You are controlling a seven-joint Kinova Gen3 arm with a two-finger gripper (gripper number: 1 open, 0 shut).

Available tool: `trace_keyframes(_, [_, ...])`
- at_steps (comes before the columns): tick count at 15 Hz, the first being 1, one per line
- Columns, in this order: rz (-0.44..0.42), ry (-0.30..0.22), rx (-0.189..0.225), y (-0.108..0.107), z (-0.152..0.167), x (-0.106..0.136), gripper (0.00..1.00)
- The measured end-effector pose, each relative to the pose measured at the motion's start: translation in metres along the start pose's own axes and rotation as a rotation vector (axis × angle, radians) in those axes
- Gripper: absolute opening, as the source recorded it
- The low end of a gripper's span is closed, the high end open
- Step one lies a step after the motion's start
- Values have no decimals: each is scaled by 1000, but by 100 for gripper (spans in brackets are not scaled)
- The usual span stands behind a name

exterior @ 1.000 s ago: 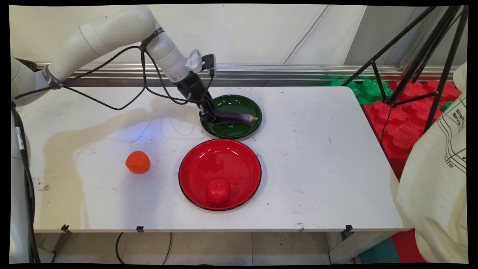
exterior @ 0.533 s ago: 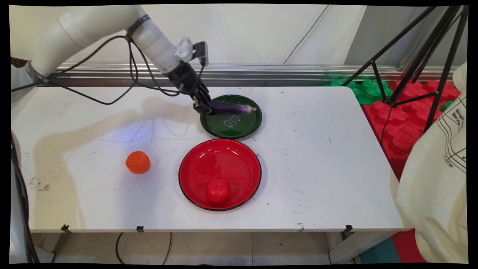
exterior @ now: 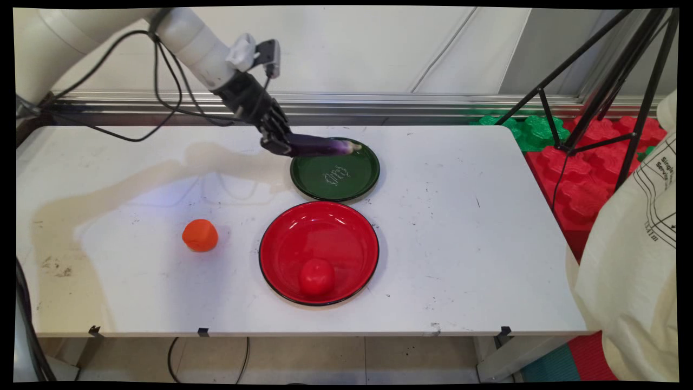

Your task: Place the picked object on the table

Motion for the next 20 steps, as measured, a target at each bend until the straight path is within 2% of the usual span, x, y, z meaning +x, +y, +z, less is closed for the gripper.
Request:
trace_keyframes(10, [31,-30,-22,22,-71,-29,0])
trace_keyframes(16, [93,-106,-43,34,-100,-59,0])
trace_keyframes(20, [135,-163,-53,36,-104,-80,0])
